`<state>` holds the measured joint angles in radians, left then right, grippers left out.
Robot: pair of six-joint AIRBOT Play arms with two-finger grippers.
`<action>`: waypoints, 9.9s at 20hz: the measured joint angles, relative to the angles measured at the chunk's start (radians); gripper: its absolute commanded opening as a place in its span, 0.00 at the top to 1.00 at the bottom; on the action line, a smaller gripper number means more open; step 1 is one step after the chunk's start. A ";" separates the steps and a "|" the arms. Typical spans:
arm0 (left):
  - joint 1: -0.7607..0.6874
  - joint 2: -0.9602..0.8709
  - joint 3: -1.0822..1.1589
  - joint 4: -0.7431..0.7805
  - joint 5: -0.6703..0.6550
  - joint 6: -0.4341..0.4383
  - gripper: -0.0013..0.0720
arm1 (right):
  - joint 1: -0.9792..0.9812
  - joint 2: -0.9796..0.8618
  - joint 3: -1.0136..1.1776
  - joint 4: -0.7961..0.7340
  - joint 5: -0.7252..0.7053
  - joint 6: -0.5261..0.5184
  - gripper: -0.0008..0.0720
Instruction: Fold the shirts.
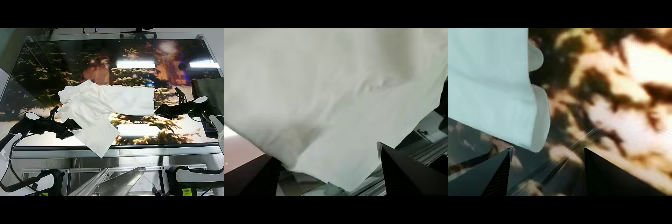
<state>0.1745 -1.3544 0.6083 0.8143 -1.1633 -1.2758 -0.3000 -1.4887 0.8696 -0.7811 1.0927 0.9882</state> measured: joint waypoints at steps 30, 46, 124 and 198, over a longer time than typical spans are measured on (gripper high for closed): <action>0.678 0.461 1.286 -0.988 -0.304 0.220 0.95 | -0.356 0.777 0.518 0.650 0.158 -0.009 0.96; 0.062 -0.424 1.062 -0.290 -0.096 0.236 0.01 | 0.051 -0.108 0.151 0.543 -0.171 -0.121 0.49; 0.040 -0.048 0.074 0.117 -0.036 0.055 0.96 | -0.109 -0.505 1.054 0.068 0.317 0.195 0.39; 0.169 -0.813 1.415 -0.535 -0.144 0.418 0.96 | -0.025 -0.479 0.541 0.942 -0.144 -0.323 0.96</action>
<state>0.3439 -2.1670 2.0232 0.2794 -1.3075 -0.8577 -0.3248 -1.9678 1.4109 0.1608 0.9485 0.6655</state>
